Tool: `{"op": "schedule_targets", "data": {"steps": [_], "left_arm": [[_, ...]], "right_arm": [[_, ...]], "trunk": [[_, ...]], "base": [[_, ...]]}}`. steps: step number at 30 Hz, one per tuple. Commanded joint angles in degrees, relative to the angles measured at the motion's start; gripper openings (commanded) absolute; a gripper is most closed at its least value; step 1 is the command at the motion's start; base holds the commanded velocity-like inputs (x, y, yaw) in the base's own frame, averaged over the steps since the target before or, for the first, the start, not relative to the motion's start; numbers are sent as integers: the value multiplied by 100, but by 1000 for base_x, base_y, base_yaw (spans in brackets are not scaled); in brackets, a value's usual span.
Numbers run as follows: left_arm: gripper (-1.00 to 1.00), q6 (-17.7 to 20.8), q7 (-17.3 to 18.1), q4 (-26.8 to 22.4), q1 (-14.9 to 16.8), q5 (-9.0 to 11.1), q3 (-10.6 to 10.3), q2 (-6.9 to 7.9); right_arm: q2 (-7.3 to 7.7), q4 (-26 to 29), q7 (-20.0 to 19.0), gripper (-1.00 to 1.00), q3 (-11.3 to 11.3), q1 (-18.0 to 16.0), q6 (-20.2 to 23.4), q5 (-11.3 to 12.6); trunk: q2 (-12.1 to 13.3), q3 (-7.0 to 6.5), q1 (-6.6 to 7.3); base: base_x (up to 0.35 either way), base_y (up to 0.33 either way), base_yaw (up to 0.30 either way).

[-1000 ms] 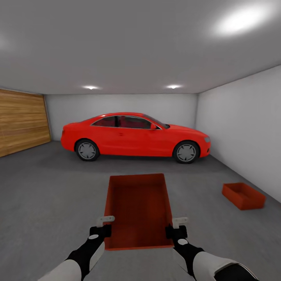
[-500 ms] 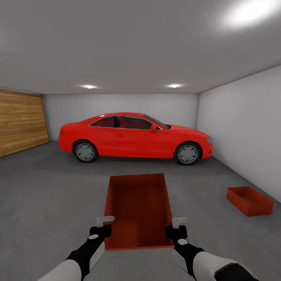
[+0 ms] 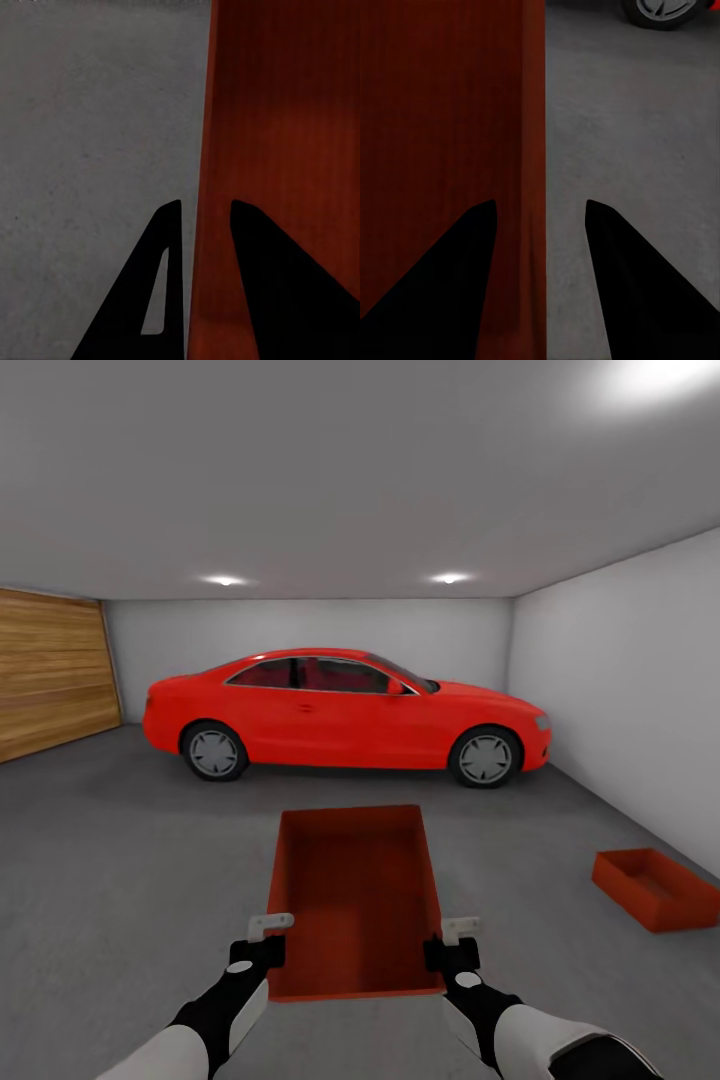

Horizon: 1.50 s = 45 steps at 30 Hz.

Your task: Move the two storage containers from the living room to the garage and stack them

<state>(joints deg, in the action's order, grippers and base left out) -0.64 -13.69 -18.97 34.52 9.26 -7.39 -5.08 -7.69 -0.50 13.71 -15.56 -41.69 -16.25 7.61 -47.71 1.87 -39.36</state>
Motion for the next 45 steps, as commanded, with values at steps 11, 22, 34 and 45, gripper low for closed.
{"op": "schedule_targets", "data": {"steps": [11,22,34,45], "left_arm": [[-100,-7,-72,9,2,49,35,95],[-100,-7,-72,8,2,49,35,91],[-100,-7,-72,8,2,48,35,86],[-100,-13,-72,8,2,41,35,86]], "right_arm": [[-5,15,-53,-100,107,-6,-443,-129],[-2,15,-67,-100,114,-6,-449,-101],[3,15,-73,-100,114,-6,-501,-49],[3,15,-71,-100,114,-6,-511,-49]], "trunk": [[-8,10,-5],[-8,10,-5],[-8,10,-5],[-8,10,-5]], "base": [[322,0,0],[322,0,0],[322,0,0],[320,0,0]]}}
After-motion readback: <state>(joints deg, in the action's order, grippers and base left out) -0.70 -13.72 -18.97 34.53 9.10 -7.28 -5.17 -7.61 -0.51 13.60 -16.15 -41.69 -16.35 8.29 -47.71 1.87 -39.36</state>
